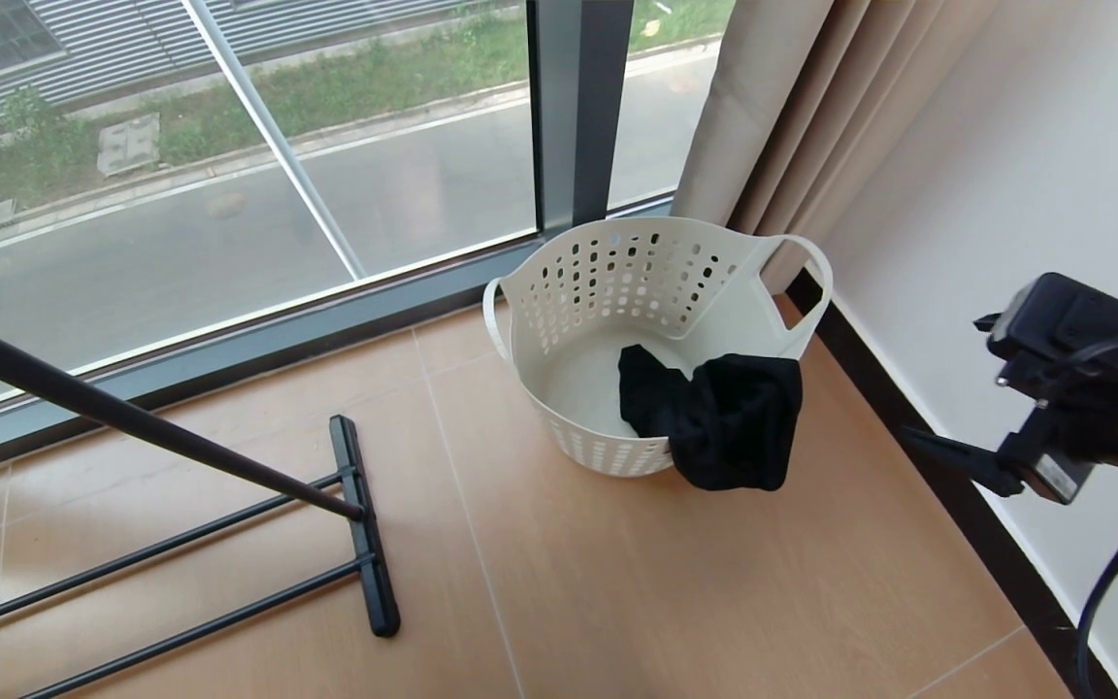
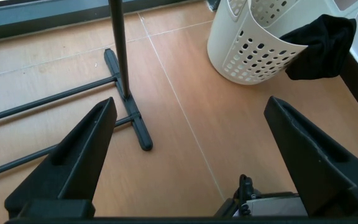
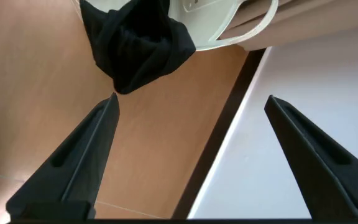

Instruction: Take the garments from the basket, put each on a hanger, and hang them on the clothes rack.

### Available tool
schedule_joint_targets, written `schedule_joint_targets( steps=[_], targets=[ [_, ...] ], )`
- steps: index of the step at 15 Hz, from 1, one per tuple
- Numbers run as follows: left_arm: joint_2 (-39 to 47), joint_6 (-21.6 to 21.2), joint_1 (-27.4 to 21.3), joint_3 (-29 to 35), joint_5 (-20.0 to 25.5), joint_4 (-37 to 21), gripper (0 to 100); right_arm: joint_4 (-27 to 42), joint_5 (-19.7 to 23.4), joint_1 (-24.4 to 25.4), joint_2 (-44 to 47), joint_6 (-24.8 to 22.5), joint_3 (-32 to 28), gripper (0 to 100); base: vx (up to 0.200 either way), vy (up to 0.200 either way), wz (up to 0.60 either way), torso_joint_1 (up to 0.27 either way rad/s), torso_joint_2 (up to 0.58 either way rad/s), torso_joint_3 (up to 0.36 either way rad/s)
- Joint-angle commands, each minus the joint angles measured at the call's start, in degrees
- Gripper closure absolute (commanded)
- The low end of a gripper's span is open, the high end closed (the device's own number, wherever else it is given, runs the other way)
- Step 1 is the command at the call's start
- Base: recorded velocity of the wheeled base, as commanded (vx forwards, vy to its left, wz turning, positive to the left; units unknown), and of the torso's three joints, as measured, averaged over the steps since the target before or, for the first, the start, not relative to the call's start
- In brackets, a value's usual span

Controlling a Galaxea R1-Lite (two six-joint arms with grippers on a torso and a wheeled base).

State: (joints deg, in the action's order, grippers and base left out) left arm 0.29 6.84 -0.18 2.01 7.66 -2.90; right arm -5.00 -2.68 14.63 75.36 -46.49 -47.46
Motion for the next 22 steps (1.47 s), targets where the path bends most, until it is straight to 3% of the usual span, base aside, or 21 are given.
schedule_joint_targets(
  steps=[1,4,12,22],
  targets=[
    [0.0,0.0,0.0,0.0,0.0,0.0,0,0.0,-2.3,1.9,11.5,-5.7,-6.1,0,0.0,0.0,0.0,0.0,0.0,0.0],
    [0.0,0.0,0.0,0.0,0.0,0.0,0,0.0,-3.9,3.3,18.2,-9.0,-10.0,0,0.0,0.0,0.0,0.0,0.0,0.0],
    [0.0,0.0,0.0,0.0,0.0,0.0,0,-0.1,-8.7,4.5,35.5,-8.8,-25.9,0,0.0,0.0,0.0,0.0,0.0,0.0],
    [0.0,0.0,0.0,0.0,0.0,0.0,0,-0.1,-9.0,1.8,48.7,-8.3,-40.6,0,0.0,0.0,0.0,0.0,0.0,0.0]
  ],
)
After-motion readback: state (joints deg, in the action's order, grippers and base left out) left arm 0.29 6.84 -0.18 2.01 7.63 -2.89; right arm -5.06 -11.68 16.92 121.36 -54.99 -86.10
